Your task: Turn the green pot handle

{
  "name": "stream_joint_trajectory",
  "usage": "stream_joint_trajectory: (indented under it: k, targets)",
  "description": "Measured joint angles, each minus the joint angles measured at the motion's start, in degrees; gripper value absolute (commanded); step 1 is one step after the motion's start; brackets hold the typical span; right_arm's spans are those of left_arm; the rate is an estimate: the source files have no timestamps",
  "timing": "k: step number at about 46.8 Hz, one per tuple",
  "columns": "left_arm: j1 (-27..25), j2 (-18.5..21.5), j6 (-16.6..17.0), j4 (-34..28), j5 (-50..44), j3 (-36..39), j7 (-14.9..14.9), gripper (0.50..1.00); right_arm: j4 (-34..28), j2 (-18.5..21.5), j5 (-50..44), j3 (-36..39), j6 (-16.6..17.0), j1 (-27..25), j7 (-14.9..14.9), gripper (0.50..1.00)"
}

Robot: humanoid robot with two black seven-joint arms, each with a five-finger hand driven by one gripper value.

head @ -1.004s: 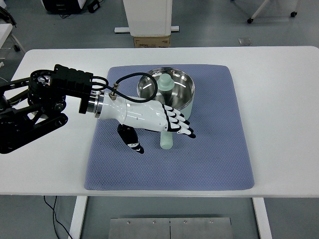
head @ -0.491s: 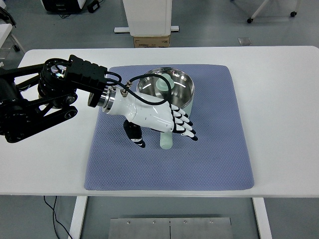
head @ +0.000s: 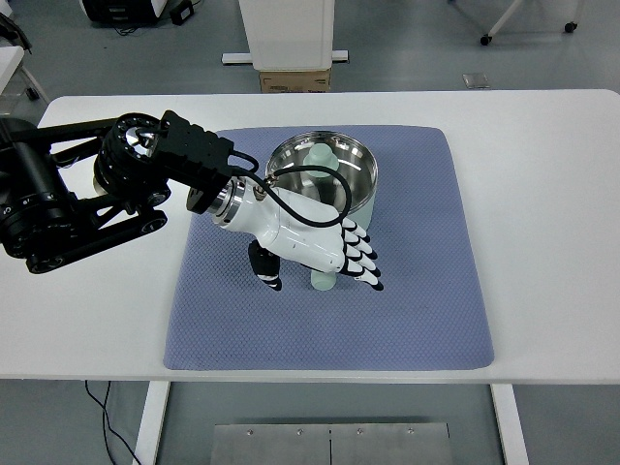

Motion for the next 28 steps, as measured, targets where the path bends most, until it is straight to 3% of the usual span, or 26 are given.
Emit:
stream_joint_trajectory:
  k: [15,28]
  targets:
    - [-0.7,-0.7,-5.8,0.0,0.0,0.2,0.0,1.0,0.0,0.0,0.0,0.0,0.0,0.0,0.0,1.0]
    - [-1.3,-0.7,-6.9,0.0,2.0,1.6,0.0,1.0,0.0,0.0,0.0,0.0,0.0,0.0,0.0,1.0]
